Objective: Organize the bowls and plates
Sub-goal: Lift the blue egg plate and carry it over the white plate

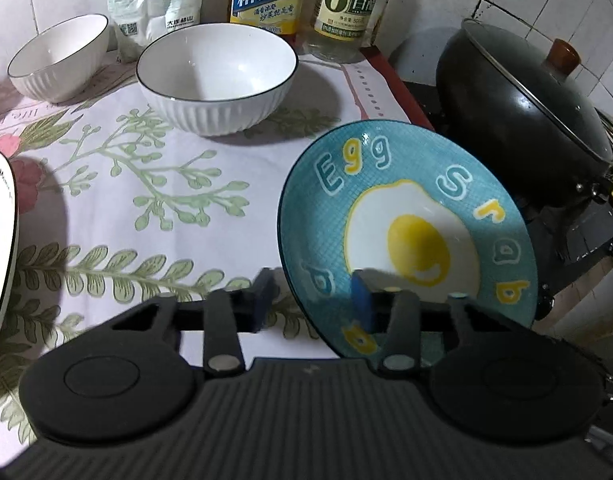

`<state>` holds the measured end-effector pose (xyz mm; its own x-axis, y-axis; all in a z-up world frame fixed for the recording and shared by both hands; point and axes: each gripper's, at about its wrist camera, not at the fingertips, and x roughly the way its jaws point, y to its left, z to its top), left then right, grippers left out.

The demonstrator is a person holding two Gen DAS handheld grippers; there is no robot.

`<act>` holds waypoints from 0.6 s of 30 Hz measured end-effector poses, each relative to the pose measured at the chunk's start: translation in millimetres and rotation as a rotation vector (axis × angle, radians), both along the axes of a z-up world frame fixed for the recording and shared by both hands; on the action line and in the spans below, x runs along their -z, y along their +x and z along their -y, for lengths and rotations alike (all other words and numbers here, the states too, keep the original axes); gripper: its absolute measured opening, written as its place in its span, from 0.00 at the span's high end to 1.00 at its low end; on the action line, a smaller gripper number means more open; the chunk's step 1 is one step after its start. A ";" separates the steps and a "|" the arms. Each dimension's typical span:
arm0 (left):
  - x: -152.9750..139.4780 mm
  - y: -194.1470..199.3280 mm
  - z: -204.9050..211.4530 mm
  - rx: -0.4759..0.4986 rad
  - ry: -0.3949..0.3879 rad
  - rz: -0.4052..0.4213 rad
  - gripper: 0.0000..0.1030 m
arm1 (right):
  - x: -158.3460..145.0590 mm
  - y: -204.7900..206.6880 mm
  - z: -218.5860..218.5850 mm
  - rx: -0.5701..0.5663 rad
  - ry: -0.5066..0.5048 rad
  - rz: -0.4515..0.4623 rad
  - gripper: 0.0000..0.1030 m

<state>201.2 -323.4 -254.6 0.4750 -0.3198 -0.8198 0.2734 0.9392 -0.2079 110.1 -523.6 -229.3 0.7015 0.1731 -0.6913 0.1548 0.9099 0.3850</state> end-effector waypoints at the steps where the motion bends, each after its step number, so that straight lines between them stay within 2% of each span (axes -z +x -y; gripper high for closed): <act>1: 0.3 2.4 -1.2 -0.007 -0.015 -0.005 0.75 | 0.0 0.8 0.6 0.009 0.009 -0.002 0.40; 3: 0.8 3.6 -2.6 -0.021 -0.035 -0.012 0.77 | 0.3 1.7 1.7 0.030 0.026 -0.005 0.41; 5: 1.1 1.3 -1.9 -0.019 -0.031 0.001 0.77 | -0.5 2.3 1.0 0.055 0.023 -0.017 0.47; 6: 0.9 0.7 -1.8 -0.018 -0.030 0.006 0.77 | -1.1 2.8 0.3 0.069 0.012 -0.027 0.55; 7: 0.8 0.6 -1.6 -0.019 -0.028 0.007 0.77 | -1.5 2.6 -0.1 0.085 -0.003 -0.040 0.69; 8: 0.2 1.1 -1.2 -0.019 -0.024 0.004 0.77 | -2.0 1.8 1.5 0.105 -0.015 -0.054 0.73; 10: -1.6 2.1 1.2 -0.016 -0.005 -0.005 0.77 | -1.7 0.5 6.2 0.108 -0.003 -0.053 0.73; 11: -2.7 3.6 3.6 -0.017 0.010 -0.019 0.76 | -3.2 1.8 3.2 0.089 -0.031 -0.058 0.73; 12: -3.9 5.6 5.0 -0.025 0.019 -0.037 0.76 | -4.6 3.7 1.2 0.078 -0.050 -0.068 0.73; 15: -6.5 8.6 6.8 -0.025 0.035 -0.060 0.76 | -8.1 8.1 6.1 0.081 -0.018 -0.111 0.73; 18: -9.7 6.7 6.4 -0.016 0.046 -0.067 0.76 | -16.7 10.9 3.1 0.068 -0.044 -0.139 0.73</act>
<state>207.9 -329.8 -244.9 0.4233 -0.2736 -0.8637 0.2450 0.9524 -0.1815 121.0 -526.7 -212.6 0.6074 0.0960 -0.7886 0.2656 0.9110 0.3154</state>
